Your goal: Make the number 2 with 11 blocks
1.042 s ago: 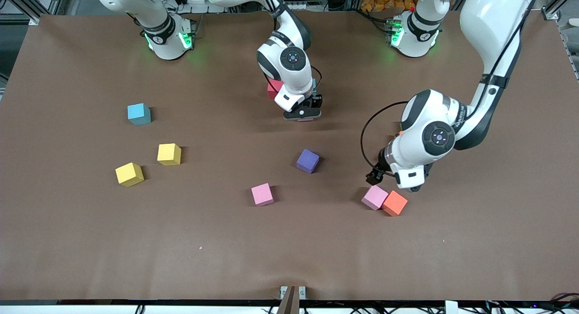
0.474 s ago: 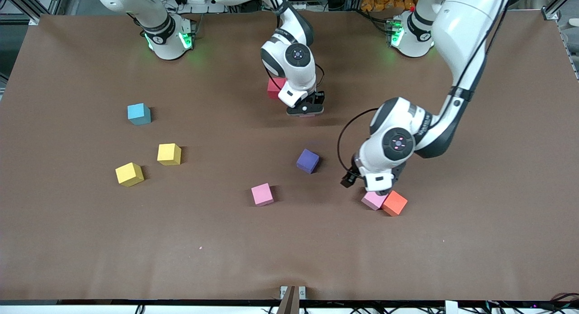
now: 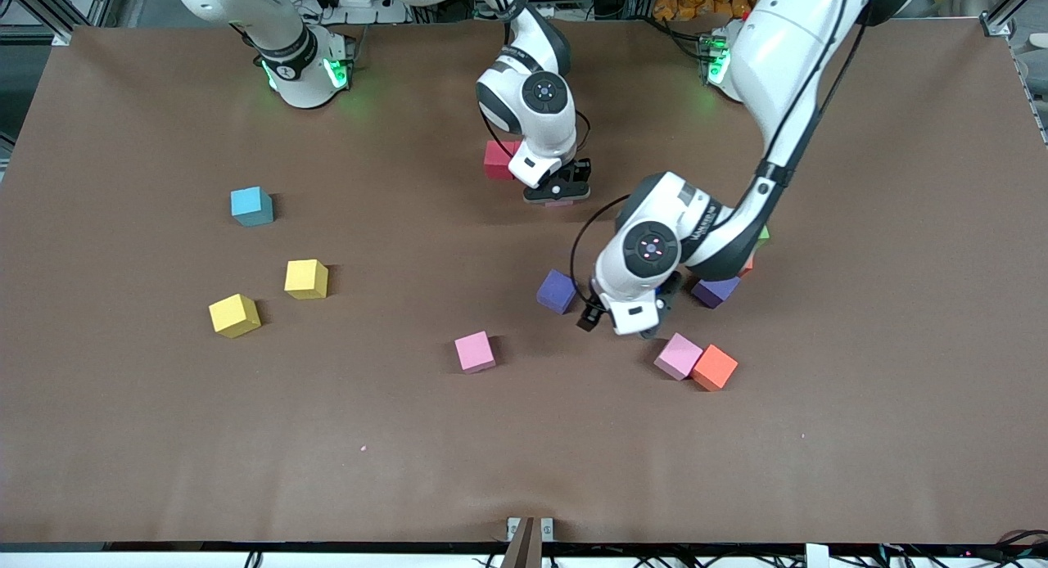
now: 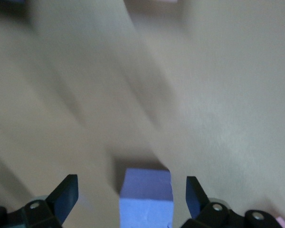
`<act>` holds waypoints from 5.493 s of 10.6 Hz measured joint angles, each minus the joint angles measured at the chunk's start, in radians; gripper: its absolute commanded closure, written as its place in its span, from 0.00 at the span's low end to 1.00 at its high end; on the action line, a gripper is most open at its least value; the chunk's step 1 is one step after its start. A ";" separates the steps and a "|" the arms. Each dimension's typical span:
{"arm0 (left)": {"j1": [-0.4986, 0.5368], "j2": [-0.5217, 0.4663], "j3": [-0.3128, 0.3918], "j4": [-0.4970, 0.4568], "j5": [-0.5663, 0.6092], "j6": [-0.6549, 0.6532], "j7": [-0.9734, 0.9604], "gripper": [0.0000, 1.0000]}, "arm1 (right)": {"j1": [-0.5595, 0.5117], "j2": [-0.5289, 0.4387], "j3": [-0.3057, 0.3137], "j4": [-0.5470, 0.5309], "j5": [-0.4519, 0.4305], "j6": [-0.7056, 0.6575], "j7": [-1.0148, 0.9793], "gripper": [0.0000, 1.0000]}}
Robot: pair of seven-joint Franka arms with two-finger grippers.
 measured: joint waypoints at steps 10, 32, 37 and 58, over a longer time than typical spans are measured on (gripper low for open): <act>-0.061 0.068 0.000 0.007 -0.007 0.103 -0.051 0.00 | 0.000 -0.025 -0.020 0.017 0.000 -0.038 0.000 0.00; -0.006 -0.103 -0.188 -0.398 0.035 0.125 0.647 0.78 | -0.491 0.136 -0.093 0.334 0.015 -0.172 -0.616 0.00; -0.006 -0.104 -0.201 -0.398 0.096 0.130 0.651 0.70 | -0.488 0.233 -0.078 0.484 0.016 -0.222 -0.619 0.00; 0.039 -0.208 -0.219 -0.389 0.164 0.129 0.586 0.00 | -0.488 0.328 -0.079 0.576 0.004 -0.227 -0.682 0.78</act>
